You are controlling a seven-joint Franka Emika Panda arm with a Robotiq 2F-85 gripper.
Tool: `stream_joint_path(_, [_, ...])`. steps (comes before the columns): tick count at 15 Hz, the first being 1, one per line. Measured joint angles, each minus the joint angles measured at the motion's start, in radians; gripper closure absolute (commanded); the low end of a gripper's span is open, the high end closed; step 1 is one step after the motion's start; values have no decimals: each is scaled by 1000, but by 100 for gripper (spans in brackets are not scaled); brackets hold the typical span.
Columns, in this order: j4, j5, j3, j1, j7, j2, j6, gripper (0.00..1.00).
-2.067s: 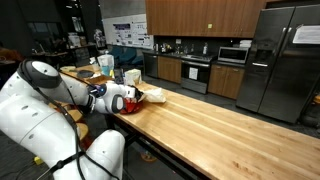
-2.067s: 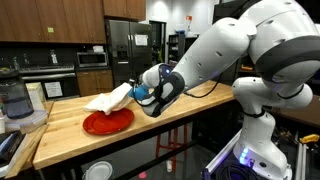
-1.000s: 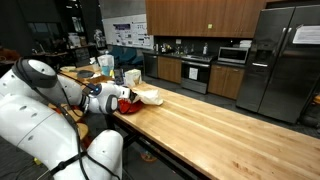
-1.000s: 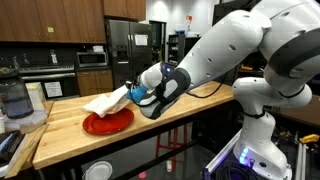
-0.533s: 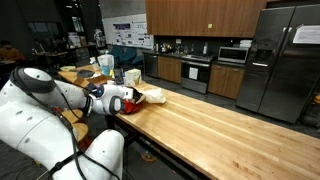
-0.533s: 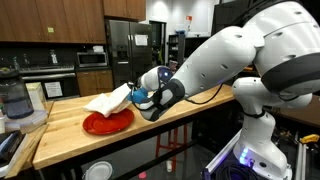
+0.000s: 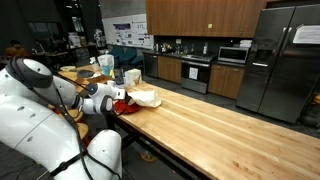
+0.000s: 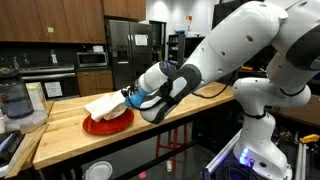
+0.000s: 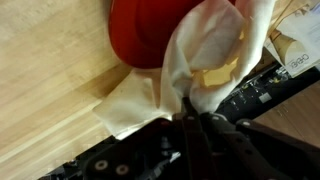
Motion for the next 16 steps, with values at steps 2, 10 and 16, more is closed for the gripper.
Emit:
stream_joint_path(2, [-2, 2, -8, 3, -4, -24, -9, 99])
stream_joint_path(10, [13, 64, -22, -103, 42, 166, -11, 99])
stream_joint_path(16, [7, 15, -8, -33, -26, 109, -45, 99])
